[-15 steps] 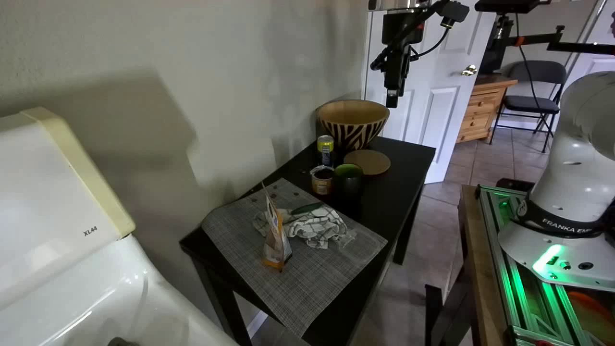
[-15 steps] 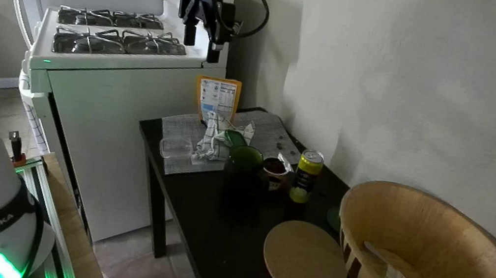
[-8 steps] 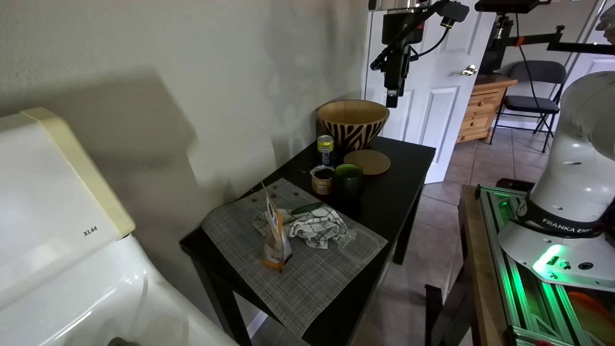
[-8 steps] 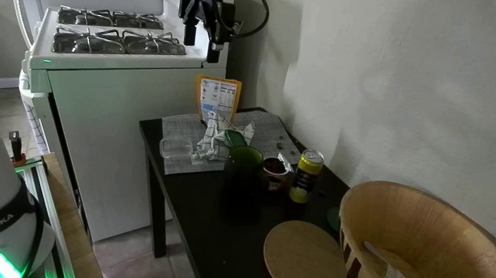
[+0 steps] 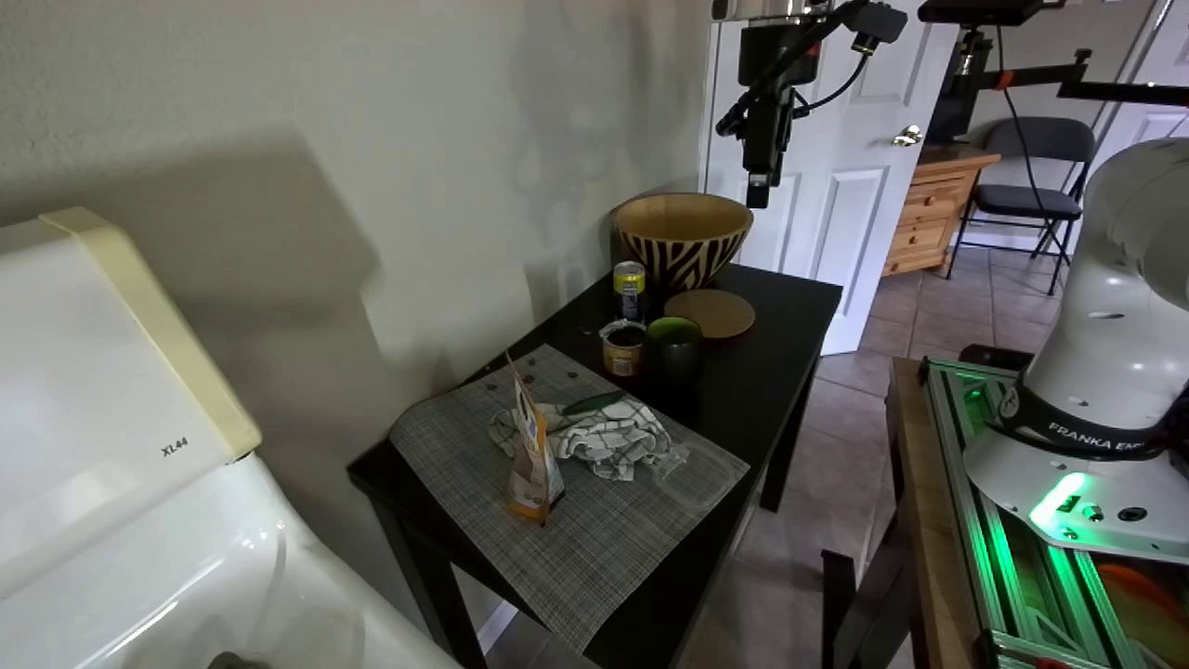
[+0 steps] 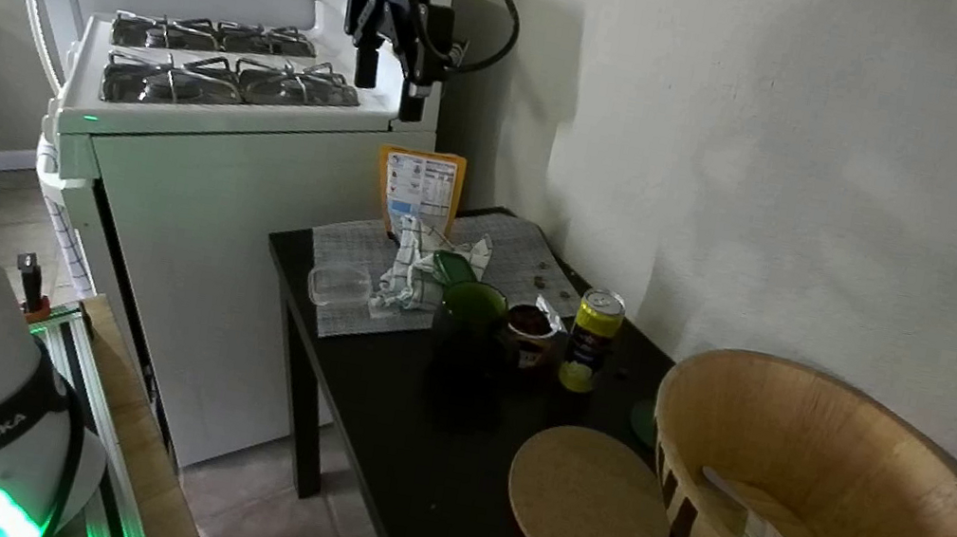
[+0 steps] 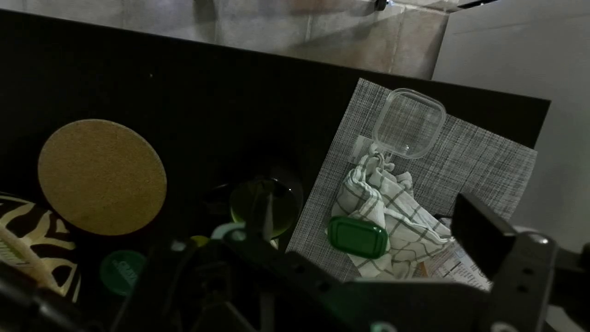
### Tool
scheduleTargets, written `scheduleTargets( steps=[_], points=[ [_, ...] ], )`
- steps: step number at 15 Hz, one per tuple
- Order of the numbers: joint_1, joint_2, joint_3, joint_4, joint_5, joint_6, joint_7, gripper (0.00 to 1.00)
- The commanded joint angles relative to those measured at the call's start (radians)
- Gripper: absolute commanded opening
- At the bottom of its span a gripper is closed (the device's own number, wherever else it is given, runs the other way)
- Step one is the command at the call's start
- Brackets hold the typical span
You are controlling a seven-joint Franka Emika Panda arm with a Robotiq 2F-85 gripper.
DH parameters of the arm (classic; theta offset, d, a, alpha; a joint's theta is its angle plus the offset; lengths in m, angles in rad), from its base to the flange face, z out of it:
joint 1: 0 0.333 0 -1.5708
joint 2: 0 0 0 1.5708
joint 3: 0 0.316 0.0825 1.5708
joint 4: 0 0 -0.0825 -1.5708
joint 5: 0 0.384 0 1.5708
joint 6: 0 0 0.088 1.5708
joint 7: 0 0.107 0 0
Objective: Remove the white brush from the wooden bowl and put it on the table
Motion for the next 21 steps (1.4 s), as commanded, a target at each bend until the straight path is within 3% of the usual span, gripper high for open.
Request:
scheduleTargets(
  steps=[1, 9, 14, 21],
  points=[
    [0.001, 0.000, -0.001, 0.002, -0.001, -0.002, 0.000, 1.00],
    [0.001, 0.000, -0.001, 0.002, -0.001, -0.002, 0.000, 1.00],
    [-0.091, 0.087, 0.011, 0.027, -0.022, 0.043, 0.225, 1.00],
    [-0.194, 0.289, 0.030, 0.038, -0.097, 0.239, 0.549, 1.00]
  ],
)
